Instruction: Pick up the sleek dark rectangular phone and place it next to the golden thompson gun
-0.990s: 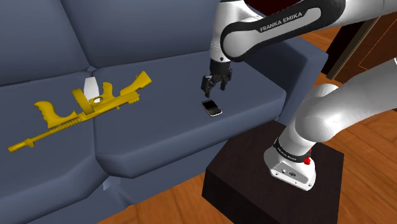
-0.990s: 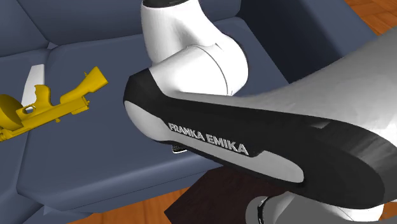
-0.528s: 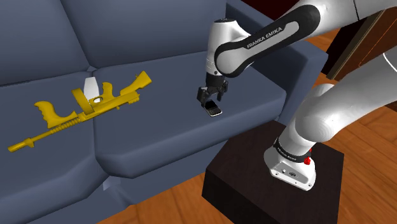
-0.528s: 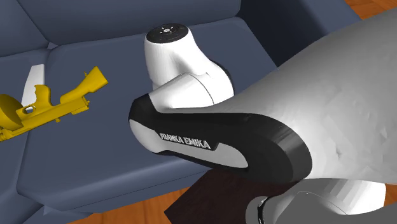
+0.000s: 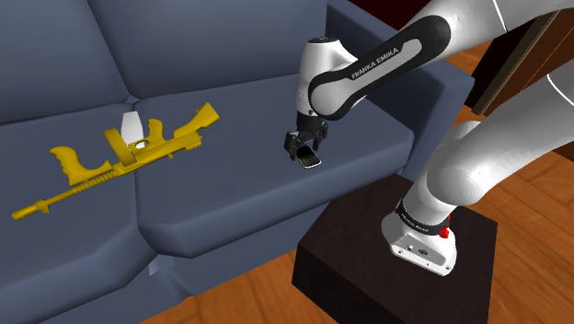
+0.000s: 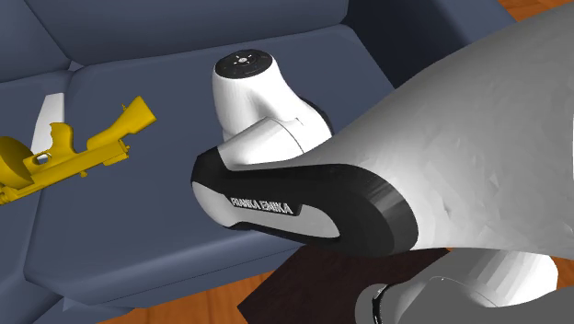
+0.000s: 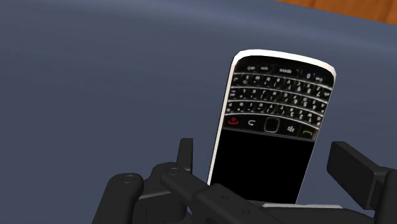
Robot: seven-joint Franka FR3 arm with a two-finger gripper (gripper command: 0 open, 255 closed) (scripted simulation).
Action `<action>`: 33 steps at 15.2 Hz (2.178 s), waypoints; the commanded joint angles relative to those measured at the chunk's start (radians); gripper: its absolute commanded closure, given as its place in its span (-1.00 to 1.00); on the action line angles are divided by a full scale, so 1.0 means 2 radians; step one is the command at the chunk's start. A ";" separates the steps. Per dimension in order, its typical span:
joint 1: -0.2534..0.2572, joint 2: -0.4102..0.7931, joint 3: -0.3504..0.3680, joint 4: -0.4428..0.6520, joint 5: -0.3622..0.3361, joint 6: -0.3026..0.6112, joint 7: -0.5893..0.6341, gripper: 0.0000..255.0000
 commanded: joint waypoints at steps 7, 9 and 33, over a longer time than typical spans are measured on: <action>0.000 0.000 0.000 0.000 0.000 0.000 0.000 1.00; 0.000 -0.001 -0.001 -0.001 0.000 0.000 -0.001 1.00; -0.003 -0.086 -0.013 0.084 -0.011 -0.171 0.008 1.00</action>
